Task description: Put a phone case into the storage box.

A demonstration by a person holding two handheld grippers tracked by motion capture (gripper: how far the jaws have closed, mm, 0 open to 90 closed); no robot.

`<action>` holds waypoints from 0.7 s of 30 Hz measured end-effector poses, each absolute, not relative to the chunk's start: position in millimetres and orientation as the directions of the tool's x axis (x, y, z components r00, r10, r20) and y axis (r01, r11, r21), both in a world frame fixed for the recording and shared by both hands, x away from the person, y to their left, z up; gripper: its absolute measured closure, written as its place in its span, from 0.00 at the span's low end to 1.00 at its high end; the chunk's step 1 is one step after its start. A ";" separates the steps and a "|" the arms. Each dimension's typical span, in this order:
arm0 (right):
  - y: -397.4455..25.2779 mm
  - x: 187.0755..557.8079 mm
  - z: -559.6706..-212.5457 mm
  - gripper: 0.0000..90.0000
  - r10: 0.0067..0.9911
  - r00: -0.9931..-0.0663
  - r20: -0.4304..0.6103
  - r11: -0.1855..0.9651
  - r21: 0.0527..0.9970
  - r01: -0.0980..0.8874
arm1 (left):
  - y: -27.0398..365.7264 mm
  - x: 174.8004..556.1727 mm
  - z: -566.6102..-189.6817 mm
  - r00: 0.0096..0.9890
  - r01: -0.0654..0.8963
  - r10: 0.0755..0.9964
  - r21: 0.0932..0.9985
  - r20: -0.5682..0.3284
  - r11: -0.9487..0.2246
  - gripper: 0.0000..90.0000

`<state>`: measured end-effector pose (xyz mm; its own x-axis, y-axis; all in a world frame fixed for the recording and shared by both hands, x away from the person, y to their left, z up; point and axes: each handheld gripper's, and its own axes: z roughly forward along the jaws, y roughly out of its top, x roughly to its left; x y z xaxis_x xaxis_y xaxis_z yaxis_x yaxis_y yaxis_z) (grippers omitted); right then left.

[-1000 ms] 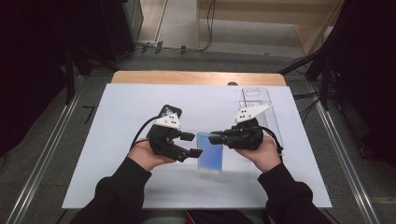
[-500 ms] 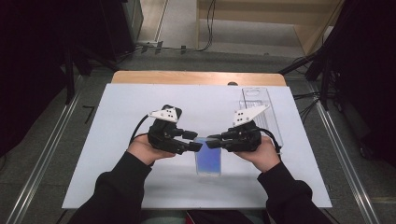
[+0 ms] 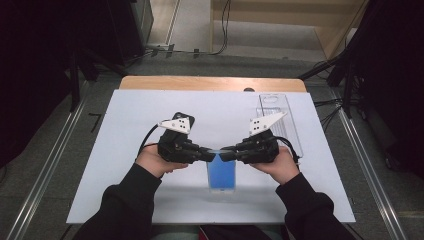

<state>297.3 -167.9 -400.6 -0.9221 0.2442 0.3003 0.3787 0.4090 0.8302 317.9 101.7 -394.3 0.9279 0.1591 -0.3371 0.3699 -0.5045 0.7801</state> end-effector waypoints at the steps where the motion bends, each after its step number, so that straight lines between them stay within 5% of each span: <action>1: -167.8 297.5 -400.7 0.85 0.245 -0.922 0.300 0.410 0.829 0.380 | 101.6 318.3 -394.2 0.926 0.375 0.161 0.778 -0.341 -0.504 0.89; 11: -167.4 297.6 -400.6 0.79 0.248 -0.916 0.316 0.406 0.825 0.394 | 102.8 318.1 -392.5 0.921 0.388 0.172 0.773 -0.350 -0.502 0.90; 21: -171.9 293.4 -397.1 0.42 0.331 -0.902 0.277 0.351 0.851 0.390 | 113.8 321.0 -386.8 0.902 0.432 0.243 0.766 -0.357 -0.477 0.90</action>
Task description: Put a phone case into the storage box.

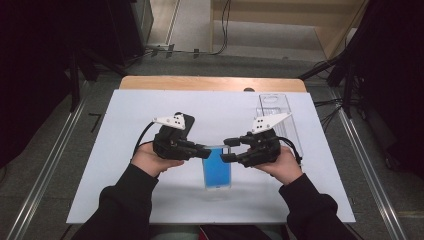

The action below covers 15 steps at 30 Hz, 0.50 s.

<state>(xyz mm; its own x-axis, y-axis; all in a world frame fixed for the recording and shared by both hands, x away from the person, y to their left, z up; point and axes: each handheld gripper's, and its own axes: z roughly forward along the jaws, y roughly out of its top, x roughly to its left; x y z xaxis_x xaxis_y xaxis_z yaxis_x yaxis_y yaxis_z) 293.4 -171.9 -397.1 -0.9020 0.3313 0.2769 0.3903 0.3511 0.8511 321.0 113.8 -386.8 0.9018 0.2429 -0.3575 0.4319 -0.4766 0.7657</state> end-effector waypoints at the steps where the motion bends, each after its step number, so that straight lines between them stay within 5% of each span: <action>1: -172.6 293.2 -397.0 0.40 0.349 -0.896 0.273 0.344 0.852 0.393 | 114.3 321.2 -386.3 0.901 0.433 0.255 0.762 -0.350 -0.481 0.90; 15: -170.2 293.4 -409.6 0.25 0.494 -0.805 0.327 0.244 0.837 0.490 | 121.0 325.4 -382.7 0.819 0.539 0.456 0.736 -0.347 -0.409 0.90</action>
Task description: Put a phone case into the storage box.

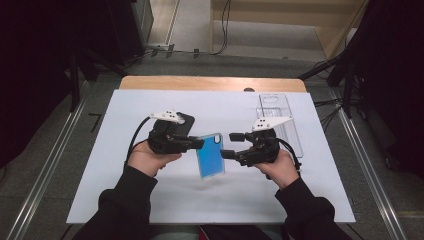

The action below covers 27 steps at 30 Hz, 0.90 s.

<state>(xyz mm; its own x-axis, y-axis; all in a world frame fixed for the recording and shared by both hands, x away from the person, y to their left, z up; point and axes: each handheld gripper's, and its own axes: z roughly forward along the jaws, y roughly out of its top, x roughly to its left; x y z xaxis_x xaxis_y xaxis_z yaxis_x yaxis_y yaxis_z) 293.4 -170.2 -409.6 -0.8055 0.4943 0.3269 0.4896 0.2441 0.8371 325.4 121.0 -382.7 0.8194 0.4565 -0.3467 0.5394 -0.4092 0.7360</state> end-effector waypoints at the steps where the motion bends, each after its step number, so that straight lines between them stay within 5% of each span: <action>1: -170.5 293.4 -410.7 0.22 0.499 -0.801 0.330 0.235 0.839 0.491 | 121.4 325.7 -382.8 0.814 0.545 0.466 0.734 -0.347 -0.406 0.90; 4: -169.1 292.8 -413.6 0.16 0.534 -0.787 0.310 0.226 0.844 0.486 | 121.7 325.4 -382.5 0.794 0.561 0.503 0.732 -0.341 -0.388 0.90; 7: -166.3 291.7 -417.2 0.00 0.593 -0.758 0.271 0.221 0.851 0.476 | 122.2 323.5 -379.9 0.771 0.570 0.546 0.739 -0.328 -0.359 0.89; 27: -130.0 278.2 -427.0 0.00 0.714 -0.640 0.283 0.169 0.818 0.550 | 108.9 314.2 -378.8 0.694 0.618 0.650 0.719 -0.310 -0.317 0.89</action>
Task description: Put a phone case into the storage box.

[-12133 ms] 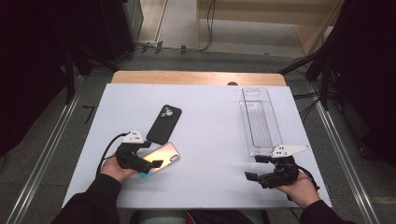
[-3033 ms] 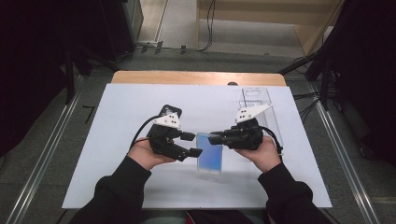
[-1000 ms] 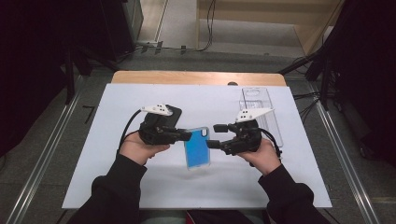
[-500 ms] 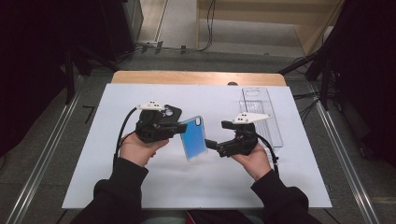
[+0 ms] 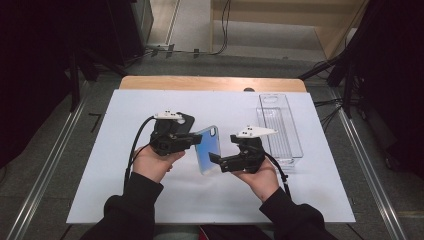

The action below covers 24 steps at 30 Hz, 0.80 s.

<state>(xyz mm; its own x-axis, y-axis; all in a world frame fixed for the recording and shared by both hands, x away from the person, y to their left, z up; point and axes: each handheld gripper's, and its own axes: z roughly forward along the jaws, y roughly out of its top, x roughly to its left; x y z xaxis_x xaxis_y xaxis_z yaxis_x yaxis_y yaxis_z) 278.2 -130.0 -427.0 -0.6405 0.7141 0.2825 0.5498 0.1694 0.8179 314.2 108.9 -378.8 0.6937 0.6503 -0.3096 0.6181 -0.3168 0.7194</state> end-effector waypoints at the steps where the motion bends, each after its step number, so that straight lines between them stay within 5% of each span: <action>1: -128.8 277.6 -427.3 0.00 0.719 -0.637 0.278 0.168 0.820 0.547 | 108.1 313.7 -378.9 0.693 0.619 0.651 0.720 -0.311 -0.315 0.89; 24: -104.2 275.3 -436.6 0.00 0.778 -0.575 0.251 0.162 0.806 0.570 | 89.7 302.0 -383.5 0.693 0.635 0.635 0.707 -0.343 -0.311 0.89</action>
<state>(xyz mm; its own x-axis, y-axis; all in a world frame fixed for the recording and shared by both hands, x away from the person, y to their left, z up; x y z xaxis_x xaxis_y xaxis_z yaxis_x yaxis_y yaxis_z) 275.3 -104.2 -436.6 -0.5753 0.7785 0.2510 0.5701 0.1615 0.8056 302.0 89.7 -383.5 0.6927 0.6345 -0.3430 0.6350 -0.3109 0.7072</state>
